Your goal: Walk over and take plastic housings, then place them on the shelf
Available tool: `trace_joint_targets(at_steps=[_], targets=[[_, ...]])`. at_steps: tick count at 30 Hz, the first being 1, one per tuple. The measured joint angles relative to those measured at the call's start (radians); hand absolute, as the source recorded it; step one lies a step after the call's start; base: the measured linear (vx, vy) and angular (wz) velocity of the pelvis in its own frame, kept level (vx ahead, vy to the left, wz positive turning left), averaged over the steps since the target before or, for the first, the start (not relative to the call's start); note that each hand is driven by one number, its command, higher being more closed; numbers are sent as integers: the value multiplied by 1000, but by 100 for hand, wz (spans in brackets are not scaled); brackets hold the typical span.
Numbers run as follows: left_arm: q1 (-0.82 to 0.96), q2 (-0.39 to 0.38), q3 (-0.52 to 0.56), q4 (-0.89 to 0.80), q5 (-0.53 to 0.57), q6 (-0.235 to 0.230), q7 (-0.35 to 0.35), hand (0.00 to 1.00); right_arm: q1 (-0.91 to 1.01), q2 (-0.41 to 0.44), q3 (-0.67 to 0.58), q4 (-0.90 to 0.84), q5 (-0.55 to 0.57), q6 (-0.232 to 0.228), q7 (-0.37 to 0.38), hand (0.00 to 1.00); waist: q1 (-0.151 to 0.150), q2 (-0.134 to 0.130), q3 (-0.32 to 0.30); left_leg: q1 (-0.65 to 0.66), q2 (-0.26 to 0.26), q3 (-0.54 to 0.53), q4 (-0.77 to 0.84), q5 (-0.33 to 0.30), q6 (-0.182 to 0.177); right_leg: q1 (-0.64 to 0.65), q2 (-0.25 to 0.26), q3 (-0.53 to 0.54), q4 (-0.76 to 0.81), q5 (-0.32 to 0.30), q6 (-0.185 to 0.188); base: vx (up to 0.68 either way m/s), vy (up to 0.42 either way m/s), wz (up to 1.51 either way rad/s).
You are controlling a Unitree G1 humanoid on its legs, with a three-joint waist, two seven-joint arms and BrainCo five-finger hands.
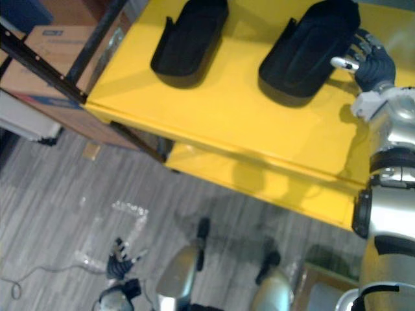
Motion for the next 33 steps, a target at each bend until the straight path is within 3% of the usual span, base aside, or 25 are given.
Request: trace_joint_targets(at_steps=[2, 5, 8, 9, 11, 13, 16, 19, 20, 23, 26, 33], targets=[[0, 0, 0, 0, 0, 0, 0, 0, 0, 1, 1, -3, -9, -10, -12, 0, 1, 0, 0, 0, 0, 0, 0, 0, 0, 0, 0, 0, 0, 0, 0, 0, 0, 0], [0, 0, 0, 0, 1, -1, 0, 0, 0, 7, 32, -3, -19, -52, -114, 0, 3, 1, 0, -1, 0, 0, 0, 0, 0, -2, 0, 0, 1, 0, 0, 0, 0, 0], [2, 0, 0, -9, 1, -3, 0, 0, 0, 7, 47, -32, -117, -132, -254, 0, 8, 2, -1, -8, -1, -3, -2, 1, 0, -7, -1, -2, 3, 0, 0, 0, 0, 3], [4, -1, -1, -24, 2, -3, 0, 0, 1, 6, 48, -107, -198, -190, -387, 0, 6, 1, -1, -12, -2, -5, -3, 2, -1, -10, -1, -4, 3, 0, 0, 0, 0, 5], [8, -1, -1, -46, 2, -3, 0, 0, 1, 4, 47, -171, -246, -230, -488, 0, 5, 1, -1, -11, -2, -7, -2, 2, -1, -6, -1, -6, 2, 1, -1, 0, 0, 8], [21, 0, -1, -87, 4, -6, -1, 0, 12, -1, 34, -321, -285, -299, -624, 0, -14, 1, -1, -10, -1, -31, -2, 2, -1, 24, 8, -30, -23, 7, 1, 8, -7, 23], [23, 0, 1, -89, 10, -10, -2, 0, 60, 3, 20, -574, -305, -335, -691, 0, -11, 0, 0, -3, 13, -35, -2, -2, -5, 59, 32, -39, -70, 30, 0, 14, -10, 3], [23, 0, 2, -88, 18, -10, -2, 0, 129, 83, 31, -809, -285, -314, -678, 0, -10, -10, 3, 18, 15, -30, -5, -6, -5, 81, 36, -36, -86, 35, 0, 0, -5, -7], [23, 1, 2, -86, 19, -10, -2, 0, 158, 158, 54, -872, -235, -280, -638, 0, -8, -16, 4, 30, 17, -16, -7, -9, -5, 85, 36, -28, -91, 34, -1, -32, 5, -15], [23, 1, 2, -85, 24, -10, 0, 0, 215, 317, 105, -890, -202, -190, -603, 0, -2, -30, 13, 53, 21, 0, -23, -8, -5, 91, 38, -18, -97, 34, -2, -42, -6, -20], [23, 1, 1, -81, 51, -4, 5, 0, 278, 466, 115, -886, -181, -144, -592, 0, 7, -46, 21, 61, 28, 18, -38, -1, -6, 87, 46, -3, -108, 43, -4, -16, -14, -12], [23, 0, 1, -80, 58, -1, 38, 0, 322, 594, 189, -824, -163, -82, -593, 0, 10, -56, 27, 60, 31, 20, -42, -1, -7, 92, 52, -3, -120, 54, -3, 11, -10, -1]])
